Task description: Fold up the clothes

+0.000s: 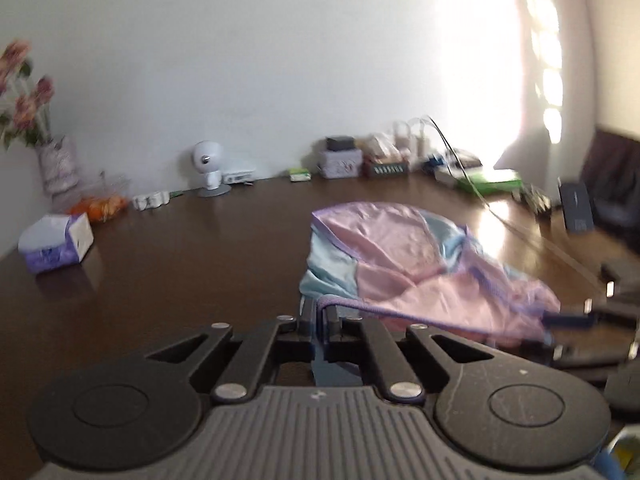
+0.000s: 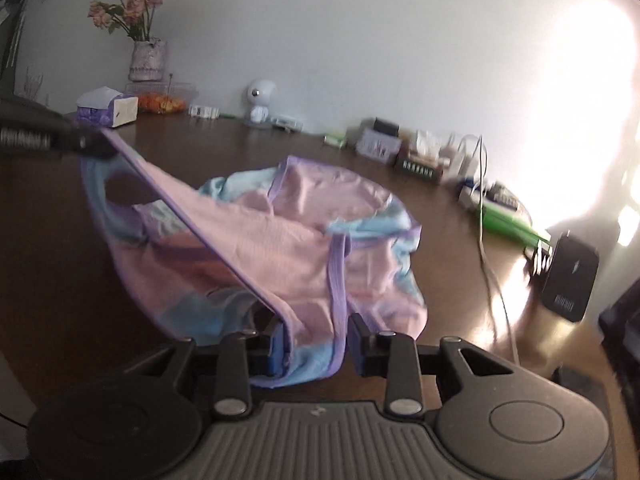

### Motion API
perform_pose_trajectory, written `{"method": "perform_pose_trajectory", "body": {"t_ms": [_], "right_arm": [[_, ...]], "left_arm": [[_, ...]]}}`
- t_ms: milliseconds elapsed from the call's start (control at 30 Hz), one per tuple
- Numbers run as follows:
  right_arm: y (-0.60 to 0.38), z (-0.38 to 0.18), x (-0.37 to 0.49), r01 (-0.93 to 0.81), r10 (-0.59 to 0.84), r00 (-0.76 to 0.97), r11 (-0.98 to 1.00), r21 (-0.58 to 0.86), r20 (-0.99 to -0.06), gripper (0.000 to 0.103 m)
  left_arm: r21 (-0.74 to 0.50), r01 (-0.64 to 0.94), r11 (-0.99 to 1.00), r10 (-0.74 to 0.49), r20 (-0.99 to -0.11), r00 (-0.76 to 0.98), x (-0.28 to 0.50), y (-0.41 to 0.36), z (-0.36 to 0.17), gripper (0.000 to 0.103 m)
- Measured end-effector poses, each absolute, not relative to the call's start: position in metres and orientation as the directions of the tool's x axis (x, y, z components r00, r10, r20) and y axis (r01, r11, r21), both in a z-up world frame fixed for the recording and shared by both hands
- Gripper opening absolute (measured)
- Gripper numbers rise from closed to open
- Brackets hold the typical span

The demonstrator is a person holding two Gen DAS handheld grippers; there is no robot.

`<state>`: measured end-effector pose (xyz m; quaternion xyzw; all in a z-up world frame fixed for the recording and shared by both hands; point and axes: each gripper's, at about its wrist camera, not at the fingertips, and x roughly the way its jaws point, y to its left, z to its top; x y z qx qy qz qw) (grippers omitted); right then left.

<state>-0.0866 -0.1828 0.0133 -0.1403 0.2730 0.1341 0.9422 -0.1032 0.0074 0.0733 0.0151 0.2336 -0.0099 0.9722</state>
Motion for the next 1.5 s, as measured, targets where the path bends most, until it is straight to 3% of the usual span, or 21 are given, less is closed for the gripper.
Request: {"method": "perform_pose_trajectory", "body": {"t_ms": [67,133,200,267,300,400,633,700,733,767,833,967,1000,1167,1300,1367,1433,1467,1500], "right_arm": [[-0.181,0.014,-0.090,-0.322,0.171,0.819,0.927,-0.193,-0.547,0.031],[-0.180,0.018,-0.094,-0.316,0.164,0.833,0.925,-0.210,-0.528,0.009],[-0.181,0.032,-0.103,-0.299,0.152,0.872,0.919,-0.259,-0.465,0.004],[-0.182,0.044,-0.110,-0.291,0.148,0.896,0.908,-0.302,-0.419,0.003],[-0.183,0.049,-0.113,-0.293,0.149,0.902,0.900,-0.322,-0.405,0.003],[-0.187,0.056,-0.116,-0.286,0.143,0.910,0.897,-0.337,-0.390,0.003],[-0.186,0.065,-0.122,-0.277,0.143,0.920,0.896,-0.348,-0.364,0.003],[-0.187,0.069,-0.124,-0.271,0.146,0.925,0.900,-0.341,-0.350,0.003],[-0.187,0.070,-0.124,-0.273,0.152,0.926,0.901,-0.337,-0.346,0.003],[-0.188,0.072,-0.125,-0.276,0.157,0.927,0.902,-0.333,-0.342,0.003],[-0.189,0.070,-0.123,-0.281,0.156,0.923,0.899,-0.335,-0.353,0.003],[-0.197,0.043,-0.108,-0.321,0.157,0.864,0.904,-0.283,-0.479,0.004],[-0.198,0.037,-0.105,-0.334,0.173,0.846,0.909,-0.249,-0.505,0.004],[-0.193,0.021,-0.102,-0.358,0.206,0.805,0.916,-0.179,-0.557,0.018],[-0.178,0.013,-0.111,-0.352,0.147,0.823,0.890,-0.289,-0.549,0.020],[-0.169,0.008,-0.117,-0.342,0.099,0.837,0.862,-0.374,-0.539,0.031],[-0.169,0.014,-0.122,-0.318,0.070,0.855,0.853,-0.414,-0.513,0.024],[-0.171,0.020,-0.125,-0.298,0.061,0.868,0.858,-0.419,-0.493,0.005],[-0.174,0.030,-0.130,-0.269,0.054,0.887,0.867,-0.419,-0.459,0.002]], "left_arm": [[-0.023,0.007,1.000,-0.017,-0.465,0.885,-0.102,0.017,0.071,0.003],[-0.012,0.032,0.999,-0.034,-0.489,0.872,-0.103,0.019,0.064,0.005],[0.052,0.096,0.994,-0.058,-0.495,0.867,-0.111,0.010,0.053,0.020],[0.180,0.176,0.968,-0.069,-0.482,0.874,-0.123,-0.011,0.044,0.055],[0.246,0.214,0.945,-0.074,-0.476,0.876,-0.130,-0.022,0.039,0.058],[0.409,0.320,0.854,-0.095,-0.483,0.871,-0.138,-0.051,0.028,0.059],[0.630,0.419,0.654,-0.130,-0.453,0.882,-0.143,-0.085,0.009,0.059],[0.664,0.433,0.609,-0.133,-0.453,0.881,-0.144,-0.091,0.003,0.058],[0.647,0.425,0.633,-0.127,-0.455,0.881,-0.141,-0.088,0.004,0.037],[0.617,0.410,0.672,-0.118,-0.458,0.881,-0.137,-0.084,0.007,0.004],[0.519,0.359,0.776,-0.105,-0.454,0.885,-0.128,-0.069,0.019,0.003],[0.128,0.176,0.976,-0.102,-0.446,0.889,-0.111,-0.013,0.053,0.003],[0.090,0.153,0.984,-0.099,-0.438,0.894,-0.111,-0.007,0.057,0.002],[0.006,0.078,0.997,-0.068,-0.411,0.909,-0.111,0.007,0.066,0.002],[-0.013,0.040,0.999,-0.042,-0.412,0.910,-0.108,0.013,0.067,0.002],[-0.017,0.043,0.999,-0.046,-0.407,0.912,-0.111,0.012,0.068,0.002],[-0.011,0.067,0.998,-0.066,-0.391,0.918,-0.118,0.008,0.071,0.002],[0.002,0.080,0.997,-0.074,-0.377,0.923,-0.124,0.004,0.074,0.002],[0.022,0.088,0.996,-0.074,-0.357,0.931,-0.131,0.000,0.077,0.002]]}}
